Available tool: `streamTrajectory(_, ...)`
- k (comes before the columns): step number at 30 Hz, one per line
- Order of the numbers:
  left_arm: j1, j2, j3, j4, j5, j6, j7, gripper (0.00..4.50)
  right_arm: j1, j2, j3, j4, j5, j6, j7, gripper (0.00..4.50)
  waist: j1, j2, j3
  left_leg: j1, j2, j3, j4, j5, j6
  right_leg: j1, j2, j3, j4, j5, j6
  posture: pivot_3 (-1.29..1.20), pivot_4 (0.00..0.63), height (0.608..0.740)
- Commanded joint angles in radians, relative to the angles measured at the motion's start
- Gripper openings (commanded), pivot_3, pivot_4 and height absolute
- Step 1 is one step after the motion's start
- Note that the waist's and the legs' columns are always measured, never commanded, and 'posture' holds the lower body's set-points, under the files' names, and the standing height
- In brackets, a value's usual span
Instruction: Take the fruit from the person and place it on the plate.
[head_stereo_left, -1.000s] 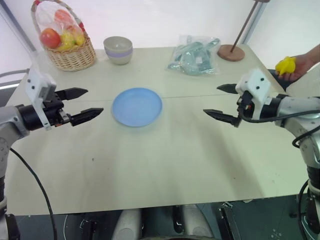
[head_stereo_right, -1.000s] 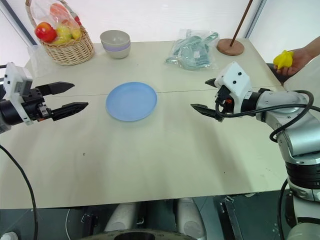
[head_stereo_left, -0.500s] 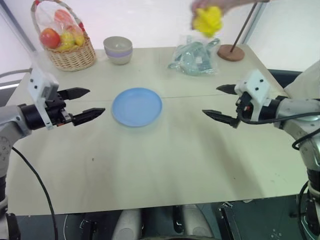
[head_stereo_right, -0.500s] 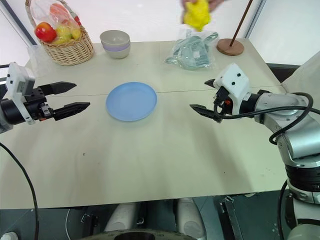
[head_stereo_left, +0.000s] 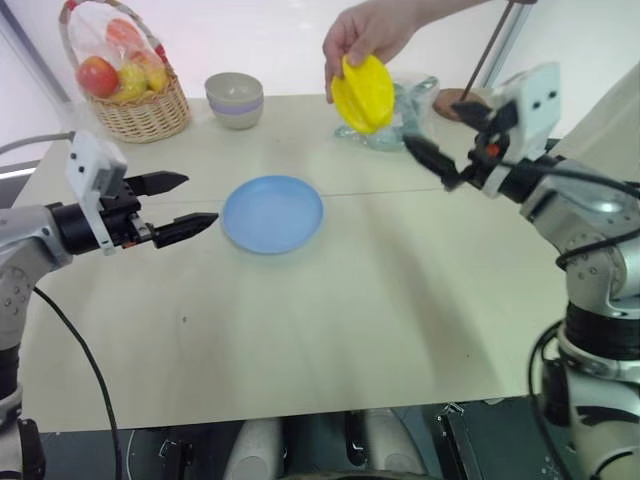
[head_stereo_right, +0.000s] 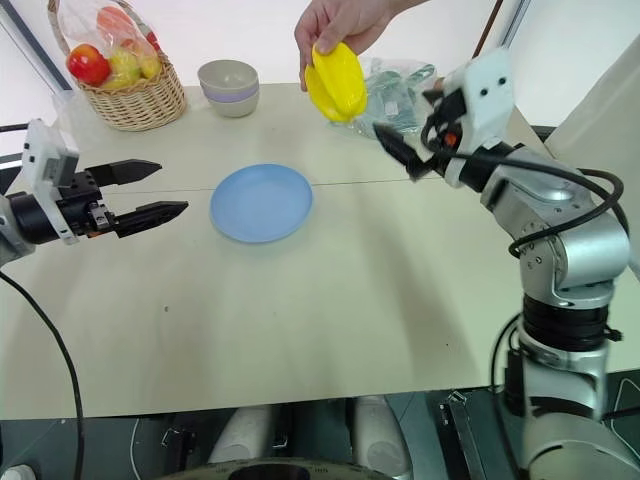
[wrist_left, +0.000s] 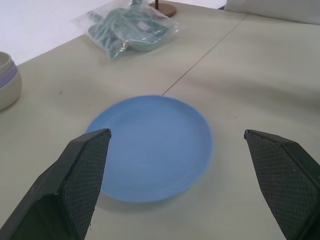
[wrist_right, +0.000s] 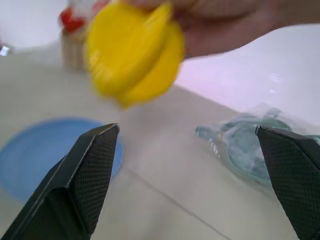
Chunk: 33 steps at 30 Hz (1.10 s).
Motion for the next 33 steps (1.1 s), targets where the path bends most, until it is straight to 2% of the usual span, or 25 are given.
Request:
streamTrajectory(1, -0.022, 0.005, 0.01, -0.008, -0.007, -0.007, 0.001, 4.47, -0.027, 0.052, -0.028, -0.046, 0.024, 0.036, -0.083, 4.5, 0.001, 0.0, 0.0, 0.0, 0.0, 0.0, 0.0, 0.0, 0.0, 0.0, 0.0, 0.0, 0.0, 0.0, 0.0, 0.0, 0.15, 0.74)
streamTrajectory(8, -0.031, 0.007, 0.005, -0.005, -0.004, -0.008, -0.002, 4.47, -0.014, 0.137, 0.027, -0.111, 0.05, 0.071, -0.142, 4.5, -0.003, 0.001, 0.0, 0.0, 0.0, 0.0, -0.001, 0.0, 0.0, 0.0, -0.001, 0.0, 0.0, 0.0, 0.0, 0.0, 0.15, 0.74)
streamTrajectory(15, -0.042, 0.01, -0.002, 0.005, 0.002, -0.013, -0.008, 4.47, 0.041, 0.05, 0.071, -0.2, 0.139, 0.118, -0.02, 4.5, -0.001, 0.001, 0.0, 0.0, 0.0, 0.0, -0.001, 0.0, 0.0, 0.0, 0.0, 0.0, -0.001, 0.0, 0.0, 0.0, 0.15, 0.74)
streamTrajectory(18, -0.05, 0.007, -0.008, 0.009, 0.005, -0.015, -0.011, 4.47, 0.038, 0.06, 0.07, -0.221, 0.176, 0.133, -0.022, 4.5, -0.003, 0.001, 0.0, 0.0, 0.0, 0.0, -0.001, 0.0, 0.0, 0.0, 0.0, 0.0, -0.001, 0.0, 0.0, 0.0, 0.15, 0.74)
streamTrajectory(33, -0.047, 0.003, -0.009, -0.003, 0.0, -0.015, 0.001, 4.47, -0.062, 0.151, 0.113, -0.109, 0.094, 0.017, -0.119, 4.5, -0.004, 0.001, 0.001, 0.0, 0.0, 0.0, -0.001, 0.0, 0.0, -0.001, 0.0, 0.0, -0.001, 0.0, 0.0, 0.0, 0.15, 0.74)
